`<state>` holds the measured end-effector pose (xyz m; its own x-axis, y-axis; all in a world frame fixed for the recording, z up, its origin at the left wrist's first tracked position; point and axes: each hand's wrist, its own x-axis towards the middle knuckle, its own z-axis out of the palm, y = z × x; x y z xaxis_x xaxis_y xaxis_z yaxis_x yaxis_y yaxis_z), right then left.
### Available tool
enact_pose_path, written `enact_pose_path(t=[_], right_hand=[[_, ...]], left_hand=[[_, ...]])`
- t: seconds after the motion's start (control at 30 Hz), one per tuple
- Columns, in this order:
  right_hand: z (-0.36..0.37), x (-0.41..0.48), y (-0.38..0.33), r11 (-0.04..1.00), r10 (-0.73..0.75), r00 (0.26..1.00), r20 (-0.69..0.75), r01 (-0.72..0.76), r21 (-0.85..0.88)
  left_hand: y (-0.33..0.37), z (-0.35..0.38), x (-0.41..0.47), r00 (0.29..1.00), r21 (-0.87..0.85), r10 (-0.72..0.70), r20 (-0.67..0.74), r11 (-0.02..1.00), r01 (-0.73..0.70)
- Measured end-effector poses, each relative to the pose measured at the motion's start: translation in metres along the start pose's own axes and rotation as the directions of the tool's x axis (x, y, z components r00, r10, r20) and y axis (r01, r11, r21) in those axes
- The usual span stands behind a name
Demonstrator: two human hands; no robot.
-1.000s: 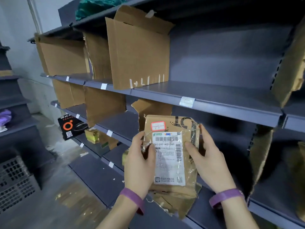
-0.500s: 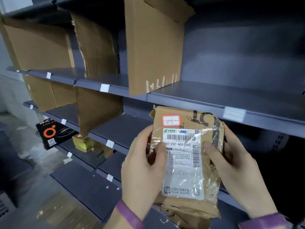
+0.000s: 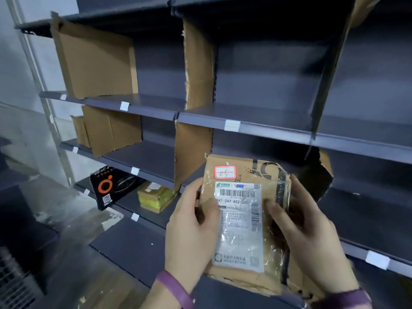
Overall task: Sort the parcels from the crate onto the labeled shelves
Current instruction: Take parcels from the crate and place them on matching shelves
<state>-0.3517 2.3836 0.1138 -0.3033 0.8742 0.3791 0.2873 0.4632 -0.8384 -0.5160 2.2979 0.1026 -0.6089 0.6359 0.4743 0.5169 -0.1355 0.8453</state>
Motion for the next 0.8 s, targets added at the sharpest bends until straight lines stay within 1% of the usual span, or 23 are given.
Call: enact_pose_path(t=[0.17,0.3,0.4,0.53,0.67,0.8], right_hand=[[0.047,-0.002,-0.028,0.999,0.013,0.999,-0.029,-0.014,-0.047],[0.069,0.006,-0.035,0.998,-0.008,0.997,-0.082,0.003,-0.07],[0.079,0.015,-0.031,0.998,0.01,0.993,-0.117,-0.017,-0.061],[0.088,0.038,-0.017,0.999,0.028,0.99,-0.14,-0.033,-0.035],[0.105,0.073,-0.002,1.0,0.023,0.99,-0.138,-0.025,-0.011],[0.118,0.111,0.012,0.999,0.037,0.99,-0.137,-0.036,0.007]], left_hand=[[-0.024,-0.046,0.023,0.999,-0.039,0.006,0.053,0.999,-0.004],[-0.04,-0.058,0.047,0.995,-0.072,0.029,0.1,0.997,-0.022],[-0.051,-0.053,0.061,0.992,-0.091,0.04,0.123,0.995,-0.029],[-0.067,-0.039,0.08,0.99,-0.087,0.015,0.141,0.996,-0.003],[-0.084,-0.024,0.114,0.988,-0.078,0.002,0.152,0.997,0.01],[-0.094,-0.008,0.153,0.986,-0.055,0.02,0.163,0.998,-0.011]])
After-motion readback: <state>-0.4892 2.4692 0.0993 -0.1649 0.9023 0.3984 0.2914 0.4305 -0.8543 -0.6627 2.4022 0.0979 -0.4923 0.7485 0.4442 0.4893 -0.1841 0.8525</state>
